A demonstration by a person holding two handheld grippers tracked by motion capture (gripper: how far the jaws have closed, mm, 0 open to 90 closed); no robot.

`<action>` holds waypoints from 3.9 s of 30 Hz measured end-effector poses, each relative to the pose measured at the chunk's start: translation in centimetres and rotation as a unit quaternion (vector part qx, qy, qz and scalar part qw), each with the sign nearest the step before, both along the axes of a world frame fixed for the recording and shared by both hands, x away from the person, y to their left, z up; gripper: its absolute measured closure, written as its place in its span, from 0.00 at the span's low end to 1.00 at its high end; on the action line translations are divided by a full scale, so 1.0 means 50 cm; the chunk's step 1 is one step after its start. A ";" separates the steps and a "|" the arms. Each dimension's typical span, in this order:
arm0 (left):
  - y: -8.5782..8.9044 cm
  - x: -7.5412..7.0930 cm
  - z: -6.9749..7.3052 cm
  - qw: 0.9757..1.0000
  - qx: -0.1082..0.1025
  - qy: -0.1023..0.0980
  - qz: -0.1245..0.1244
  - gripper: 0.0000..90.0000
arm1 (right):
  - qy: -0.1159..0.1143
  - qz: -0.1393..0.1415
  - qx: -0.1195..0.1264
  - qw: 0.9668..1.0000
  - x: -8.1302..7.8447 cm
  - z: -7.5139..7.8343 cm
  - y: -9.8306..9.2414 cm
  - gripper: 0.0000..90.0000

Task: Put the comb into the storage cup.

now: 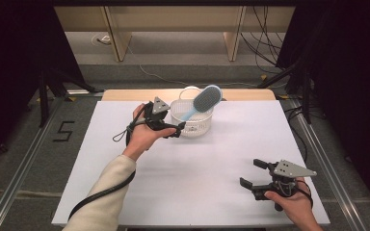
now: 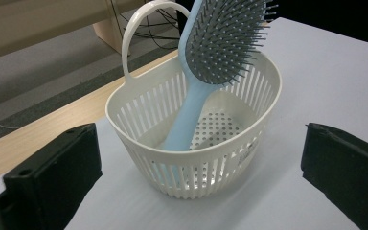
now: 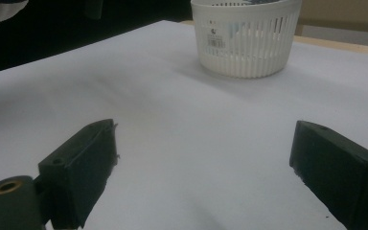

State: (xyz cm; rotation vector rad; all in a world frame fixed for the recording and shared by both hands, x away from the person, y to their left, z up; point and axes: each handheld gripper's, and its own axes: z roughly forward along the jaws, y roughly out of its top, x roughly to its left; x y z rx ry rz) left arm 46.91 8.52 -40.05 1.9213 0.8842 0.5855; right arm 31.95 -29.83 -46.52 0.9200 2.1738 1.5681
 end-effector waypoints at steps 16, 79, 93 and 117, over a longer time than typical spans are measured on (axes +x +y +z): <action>0.028 -0.032 -0.023 1.000 -0.001 0.011 -0.002 0.00 | 0.000 0.000 0.000 1.000 0.000 0.000 0.000 0.11; 0.100 -0.173 -0.068 1.000 -0.013 0.005 -0.014 0.00 | -0.004 0.001 -0.002 1.000 -0.002 0.002 0.001 0.11; 0.119 -0.197 -0.073 1.000 -0.013 0.007 -0.010 0.00 | -0.003 0.001 -0.002 1.000 -0.002 0.002 0.001 0.11; 0.150 -0.251 -0.092 1.000 -0.006 -0.007 -0.018 0.00 | -0.003 0.000 -0.002 1.000 -0.001 0.002 0.000 0.11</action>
